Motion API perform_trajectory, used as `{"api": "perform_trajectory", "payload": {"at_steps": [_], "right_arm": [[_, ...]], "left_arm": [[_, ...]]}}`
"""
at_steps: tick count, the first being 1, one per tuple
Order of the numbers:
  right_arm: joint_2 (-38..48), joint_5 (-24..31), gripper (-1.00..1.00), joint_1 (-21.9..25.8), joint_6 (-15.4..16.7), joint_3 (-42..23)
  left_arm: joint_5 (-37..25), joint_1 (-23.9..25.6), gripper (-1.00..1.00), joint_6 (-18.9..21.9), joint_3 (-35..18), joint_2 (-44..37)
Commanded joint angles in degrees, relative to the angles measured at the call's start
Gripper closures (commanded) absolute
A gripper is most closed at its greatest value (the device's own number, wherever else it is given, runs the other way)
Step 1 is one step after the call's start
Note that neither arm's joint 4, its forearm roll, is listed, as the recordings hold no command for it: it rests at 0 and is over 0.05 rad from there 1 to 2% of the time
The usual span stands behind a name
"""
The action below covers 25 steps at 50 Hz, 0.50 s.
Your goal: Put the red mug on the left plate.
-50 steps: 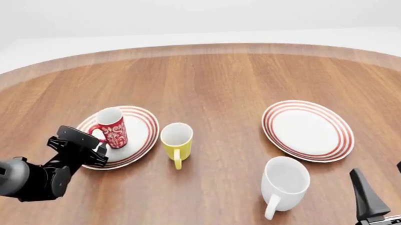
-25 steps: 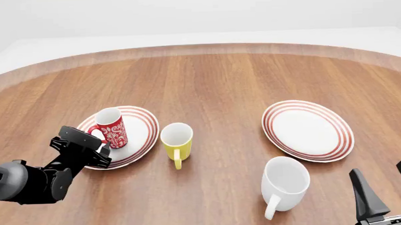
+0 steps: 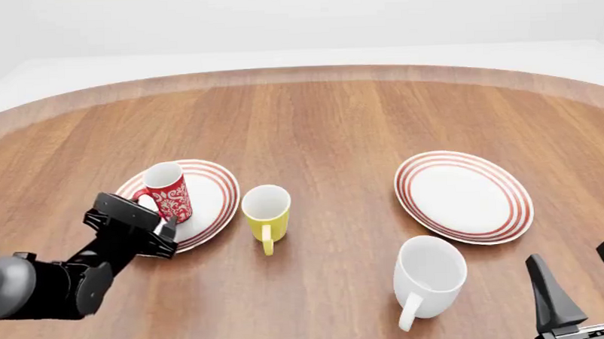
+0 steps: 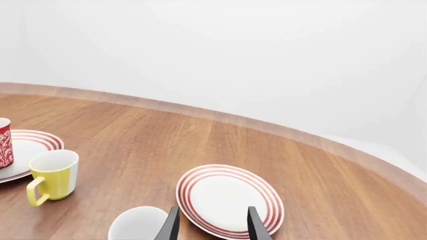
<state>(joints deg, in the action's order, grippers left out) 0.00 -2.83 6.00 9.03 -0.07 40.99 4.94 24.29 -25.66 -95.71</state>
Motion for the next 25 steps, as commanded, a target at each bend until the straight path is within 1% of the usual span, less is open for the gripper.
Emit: {"api": "perform_trajectory", "payload": {"at_steps": [1, 13, 25], "right_arm": [[0.0, 0.04, -1.0, 0.15, 0.16, 0.01], [0.0, 0.18, -1.0, 0.18, 0.24, 0.02], [0.0, 0.2, -1.0, 0.33, 0.43, 0.03]], "left_arm": [[-0.21, 2.32, -1.0, -1.74, 1.66, 2.35], [-1.54, 5.64, -1.0, -3.59, 3.23, 6.05], [-1.82, 7.59, -1.0, -4.46, 5.31, 8.42]]}}
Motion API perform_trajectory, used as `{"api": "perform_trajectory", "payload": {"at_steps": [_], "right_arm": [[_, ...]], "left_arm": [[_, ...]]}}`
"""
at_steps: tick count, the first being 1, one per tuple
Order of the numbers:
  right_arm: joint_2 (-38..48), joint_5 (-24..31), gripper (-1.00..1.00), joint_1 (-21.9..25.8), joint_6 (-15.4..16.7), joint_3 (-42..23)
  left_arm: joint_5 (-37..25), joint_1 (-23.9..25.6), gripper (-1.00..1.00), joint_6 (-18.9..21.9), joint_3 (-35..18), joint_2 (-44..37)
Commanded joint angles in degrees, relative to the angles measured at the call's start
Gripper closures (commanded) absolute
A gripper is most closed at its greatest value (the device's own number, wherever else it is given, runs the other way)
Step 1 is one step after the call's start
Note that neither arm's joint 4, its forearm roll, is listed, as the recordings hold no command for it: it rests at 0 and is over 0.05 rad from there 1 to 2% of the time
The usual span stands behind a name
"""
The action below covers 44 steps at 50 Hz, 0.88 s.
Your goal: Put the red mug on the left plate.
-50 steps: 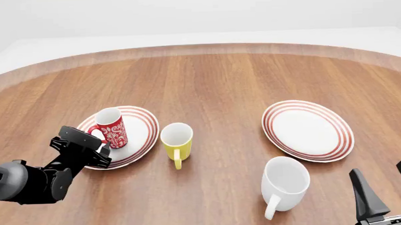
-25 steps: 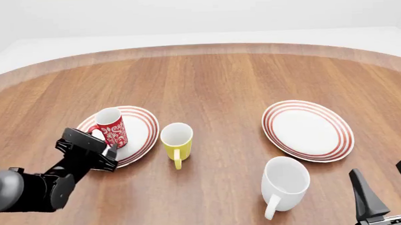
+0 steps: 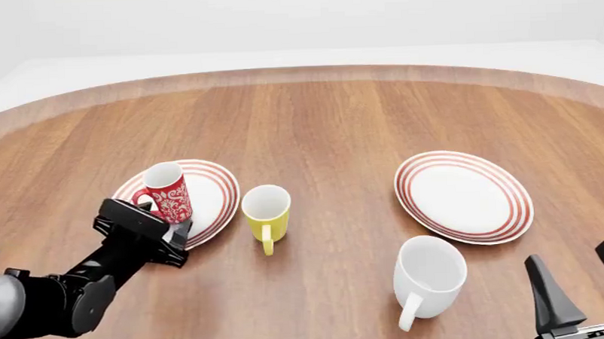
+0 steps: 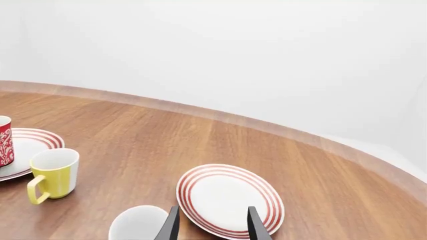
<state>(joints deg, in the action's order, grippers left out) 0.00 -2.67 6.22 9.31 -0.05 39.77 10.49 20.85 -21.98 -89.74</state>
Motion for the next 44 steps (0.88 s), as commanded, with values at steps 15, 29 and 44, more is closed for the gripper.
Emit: {"api": "perform_trajectory", "payload": {"at_steps": [15, 29, 44], "right_arm": [[0.0, 0.13, -1.0, 0.26, 0.32, 0.02], [0.0, 0.07, -1.0, 0.51, 0.6, 0.02], [0.0, 0.49, -1.0, 0.89, 1.13, 0.03]], "left_arm": [[-2.4, 5.66, -1.0, -3.31, 4.16, 7.22], [-2.84, 9.63, -1.0, -5.15, 6.87, 10.15], [-5.36, 16.39, -1.0, -7.92, 12.3, 18.73]]}}
